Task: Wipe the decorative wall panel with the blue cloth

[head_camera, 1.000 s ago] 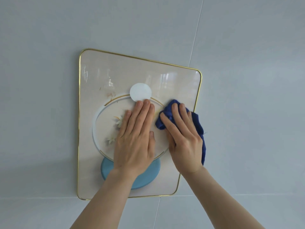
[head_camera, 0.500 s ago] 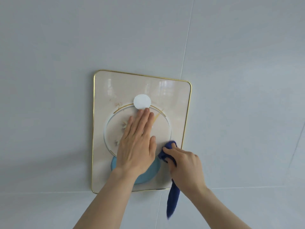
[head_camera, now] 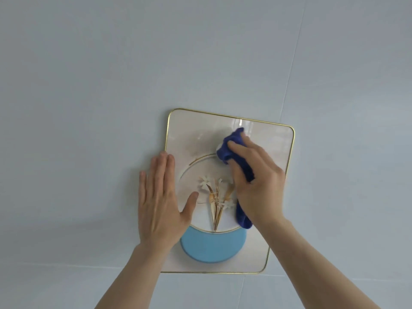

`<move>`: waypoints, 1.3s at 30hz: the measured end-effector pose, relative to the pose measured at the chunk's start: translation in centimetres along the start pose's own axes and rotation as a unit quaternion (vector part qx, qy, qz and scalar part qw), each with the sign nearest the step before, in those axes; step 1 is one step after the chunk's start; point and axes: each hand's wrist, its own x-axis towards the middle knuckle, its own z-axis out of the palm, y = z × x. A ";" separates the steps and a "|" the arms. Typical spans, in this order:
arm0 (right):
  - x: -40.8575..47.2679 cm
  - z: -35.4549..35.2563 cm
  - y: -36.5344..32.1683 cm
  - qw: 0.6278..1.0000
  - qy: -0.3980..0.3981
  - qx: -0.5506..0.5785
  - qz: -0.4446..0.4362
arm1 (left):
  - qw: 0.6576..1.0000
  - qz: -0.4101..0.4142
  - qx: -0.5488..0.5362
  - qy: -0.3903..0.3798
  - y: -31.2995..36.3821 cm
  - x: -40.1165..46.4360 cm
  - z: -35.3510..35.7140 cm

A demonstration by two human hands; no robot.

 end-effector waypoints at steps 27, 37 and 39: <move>2.4 11.7 0.8 0.982 -0.008 -0.101 -0.157 | 0.998 0.044 -0.015 0.045 -3.8 0.8 3.7; 2.9 11.2 1.0 0.990 0.052 -0.102 -0.087 | 0.998 0.042 -0.005 0.049 -3.8 0.9 4.0; 3.3 11.3 1.1 0.987 0.016 -0.099 -0.129 | 0.998 0.042 -0.004 0.051 -3.8 0.9 4.0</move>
